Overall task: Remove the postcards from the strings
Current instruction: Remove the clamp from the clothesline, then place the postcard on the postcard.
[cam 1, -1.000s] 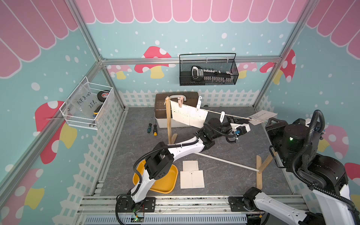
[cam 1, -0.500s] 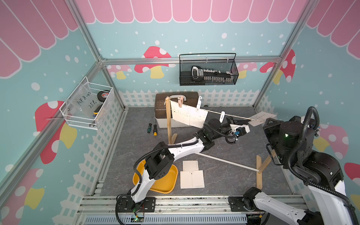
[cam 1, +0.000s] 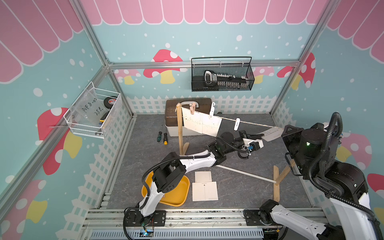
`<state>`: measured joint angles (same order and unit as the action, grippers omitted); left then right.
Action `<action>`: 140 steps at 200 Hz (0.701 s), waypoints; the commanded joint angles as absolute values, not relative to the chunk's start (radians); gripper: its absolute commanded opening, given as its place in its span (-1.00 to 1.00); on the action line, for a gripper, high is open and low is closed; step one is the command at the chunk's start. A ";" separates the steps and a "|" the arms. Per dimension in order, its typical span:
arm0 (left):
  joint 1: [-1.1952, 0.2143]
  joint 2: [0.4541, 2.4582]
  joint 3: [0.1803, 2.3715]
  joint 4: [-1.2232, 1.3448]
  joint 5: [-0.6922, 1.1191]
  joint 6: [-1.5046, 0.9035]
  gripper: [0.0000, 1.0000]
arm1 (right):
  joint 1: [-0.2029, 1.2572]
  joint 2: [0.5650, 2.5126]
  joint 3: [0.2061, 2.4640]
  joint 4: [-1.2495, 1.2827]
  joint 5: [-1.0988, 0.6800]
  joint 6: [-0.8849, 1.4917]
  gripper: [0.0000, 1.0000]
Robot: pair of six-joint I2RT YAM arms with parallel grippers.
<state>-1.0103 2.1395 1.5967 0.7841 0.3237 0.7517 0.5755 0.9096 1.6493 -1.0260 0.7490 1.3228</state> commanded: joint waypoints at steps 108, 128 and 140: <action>-1.136 1.944 1.299 0.861 0.182 0.755 -1.00 | 0.568 0.868 1.691 -1.003 0.540 1.104 -0.74; -1.139 1.910 1.260 0.856 0.162 0.715 -1.00 | 0.569 0.865 1.707 -0.994 0.505 1.045 -0.74; -1.139 1.884 1.233 0.847 0.147 0.691 -1.00 | 0.568 0.864 1.714 -0.983 0.478 1.010 -0.74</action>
